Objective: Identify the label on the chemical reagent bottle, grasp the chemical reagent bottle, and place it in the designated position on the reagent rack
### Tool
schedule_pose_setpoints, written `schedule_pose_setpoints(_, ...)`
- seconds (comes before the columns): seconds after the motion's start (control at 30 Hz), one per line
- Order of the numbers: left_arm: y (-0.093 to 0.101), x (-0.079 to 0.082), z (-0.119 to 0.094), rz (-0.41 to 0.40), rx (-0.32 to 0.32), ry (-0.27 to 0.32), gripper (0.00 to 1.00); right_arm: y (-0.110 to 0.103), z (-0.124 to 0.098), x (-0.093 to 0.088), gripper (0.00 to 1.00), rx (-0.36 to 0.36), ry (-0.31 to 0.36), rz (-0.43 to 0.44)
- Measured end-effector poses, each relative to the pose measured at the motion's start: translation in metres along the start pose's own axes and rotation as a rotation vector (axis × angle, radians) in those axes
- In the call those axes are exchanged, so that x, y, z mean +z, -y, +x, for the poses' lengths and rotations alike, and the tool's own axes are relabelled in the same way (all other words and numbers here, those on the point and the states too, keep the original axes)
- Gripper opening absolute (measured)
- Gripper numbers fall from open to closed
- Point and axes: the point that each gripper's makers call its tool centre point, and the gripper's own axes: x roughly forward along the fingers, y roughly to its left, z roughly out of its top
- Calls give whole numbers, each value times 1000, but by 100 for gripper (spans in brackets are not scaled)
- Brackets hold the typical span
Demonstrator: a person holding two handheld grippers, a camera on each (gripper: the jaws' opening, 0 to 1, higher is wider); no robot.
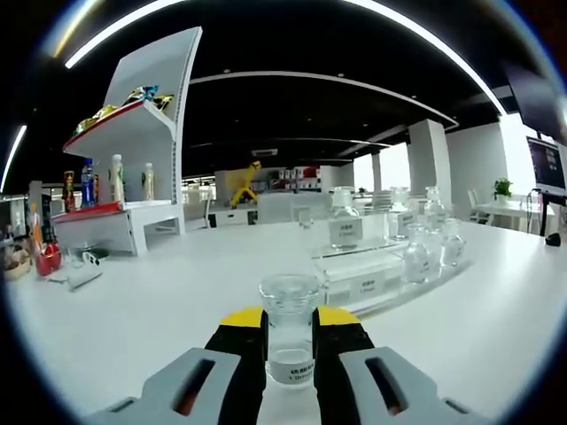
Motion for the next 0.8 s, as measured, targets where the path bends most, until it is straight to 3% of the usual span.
schedule_pose_setpoints(0.37, -1, 15, -15, -77, -1, 22, 19, -3, 2, 0, 35, 5, 0, 4)
schedule_pose_setpoints(0.8, 12, 36, -49, 10, -26, 77, 19, -6, 4, 1, 35, 10, 2, 5)
